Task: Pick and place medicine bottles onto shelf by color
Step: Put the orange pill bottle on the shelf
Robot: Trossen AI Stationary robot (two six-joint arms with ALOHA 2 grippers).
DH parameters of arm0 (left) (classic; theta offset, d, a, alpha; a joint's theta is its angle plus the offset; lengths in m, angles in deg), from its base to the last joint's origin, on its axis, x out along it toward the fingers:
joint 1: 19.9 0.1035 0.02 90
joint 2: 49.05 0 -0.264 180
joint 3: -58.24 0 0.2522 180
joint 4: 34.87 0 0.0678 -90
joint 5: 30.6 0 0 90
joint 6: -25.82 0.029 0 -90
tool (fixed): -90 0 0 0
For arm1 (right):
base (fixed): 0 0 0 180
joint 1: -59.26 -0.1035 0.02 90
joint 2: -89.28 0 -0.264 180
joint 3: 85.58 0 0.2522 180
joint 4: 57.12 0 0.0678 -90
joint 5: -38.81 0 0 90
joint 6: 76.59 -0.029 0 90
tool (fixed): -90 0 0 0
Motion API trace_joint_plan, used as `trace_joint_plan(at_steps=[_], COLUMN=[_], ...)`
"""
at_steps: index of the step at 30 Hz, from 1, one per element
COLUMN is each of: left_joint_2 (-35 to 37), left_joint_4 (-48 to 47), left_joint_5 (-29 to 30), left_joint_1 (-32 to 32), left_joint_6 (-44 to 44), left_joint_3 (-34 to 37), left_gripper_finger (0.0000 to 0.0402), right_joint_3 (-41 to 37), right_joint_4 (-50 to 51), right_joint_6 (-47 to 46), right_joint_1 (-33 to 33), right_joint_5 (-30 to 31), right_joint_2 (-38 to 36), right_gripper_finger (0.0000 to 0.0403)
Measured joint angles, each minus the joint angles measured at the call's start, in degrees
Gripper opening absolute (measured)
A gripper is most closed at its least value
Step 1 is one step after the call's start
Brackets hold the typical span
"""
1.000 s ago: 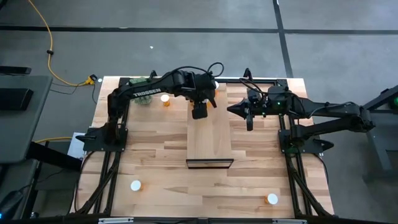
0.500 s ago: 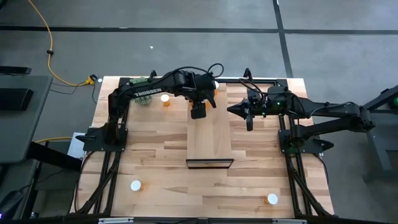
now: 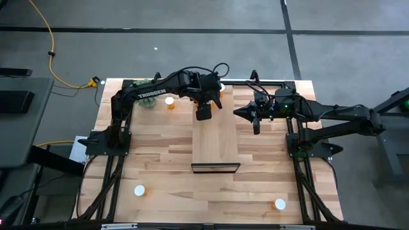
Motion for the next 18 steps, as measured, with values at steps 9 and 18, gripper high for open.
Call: trace_joint_plan(at_steps=[9,18], left_joint_2=[0.0,0.0], left_joint_4=[0.0,1.6], left_joint_5=[0.0,0.1], left_joint_1=[0.0,0.0], left_joint_6=[1.1,1.1], left_joint_3=[0.0,0.0], left_gripper_finger=[0.0233,0.0257], right_joint_3=[0.0,0.0], right_joint_4=[0.0,0.0], right_joint_6=[0.0,0.0], right_joint_1=[0.0,0.0], right_joint_5=[0.0,0.0], right_joint_2=[0.0,0.0], right_gripper_finger=[0.0,0.0])
